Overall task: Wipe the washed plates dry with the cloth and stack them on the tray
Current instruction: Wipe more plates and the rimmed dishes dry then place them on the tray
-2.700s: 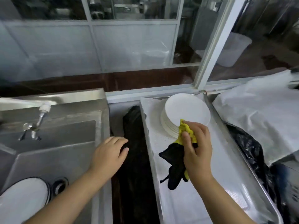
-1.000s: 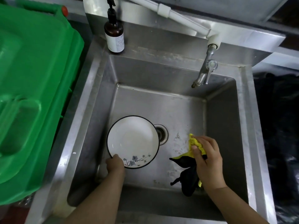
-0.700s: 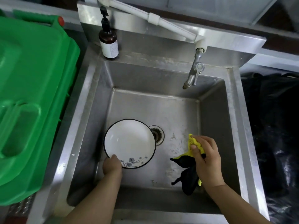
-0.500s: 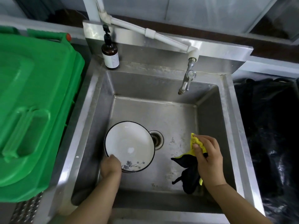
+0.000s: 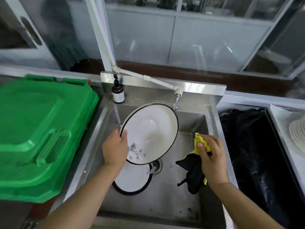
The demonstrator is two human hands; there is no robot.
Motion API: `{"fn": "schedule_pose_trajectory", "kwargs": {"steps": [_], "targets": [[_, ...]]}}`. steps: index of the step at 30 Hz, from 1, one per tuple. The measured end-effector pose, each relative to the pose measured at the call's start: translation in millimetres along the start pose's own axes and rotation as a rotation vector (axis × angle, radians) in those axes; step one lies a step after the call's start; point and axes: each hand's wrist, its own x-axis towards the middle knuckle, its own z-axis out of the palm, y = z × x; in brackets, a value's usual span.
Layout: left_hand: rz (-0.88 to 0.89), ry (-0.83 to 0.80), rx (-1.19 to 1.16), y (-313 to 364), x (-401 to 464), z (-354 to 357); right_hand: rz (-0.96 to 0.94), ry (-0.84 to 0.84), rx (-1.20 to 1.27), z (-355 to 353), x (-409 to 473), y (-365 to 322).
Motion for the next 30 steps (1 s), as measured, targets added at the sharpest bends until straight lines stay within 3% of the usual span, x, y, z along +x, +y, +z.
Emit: {"fn": "schedule_pose_trajectory", "kwargs": {"steps": [7,14,20,30], "targets": [[0.287,0.199,-0.136,101,-8,-47,-0.123,0.143,0.070,-50,41,-46],[0.425,0.363,-0.349,163,-30,-83,-0.234,0.284,0.200,-88,82,-97],[0.484,0.402,-0.426,189,-42,-100,-0.211,0.312,0.401,-99,93,-128],[0.538,0.443,-0.561,195,-30,-122,-0.304,0.361,0.399,-99,93,-156]]}}
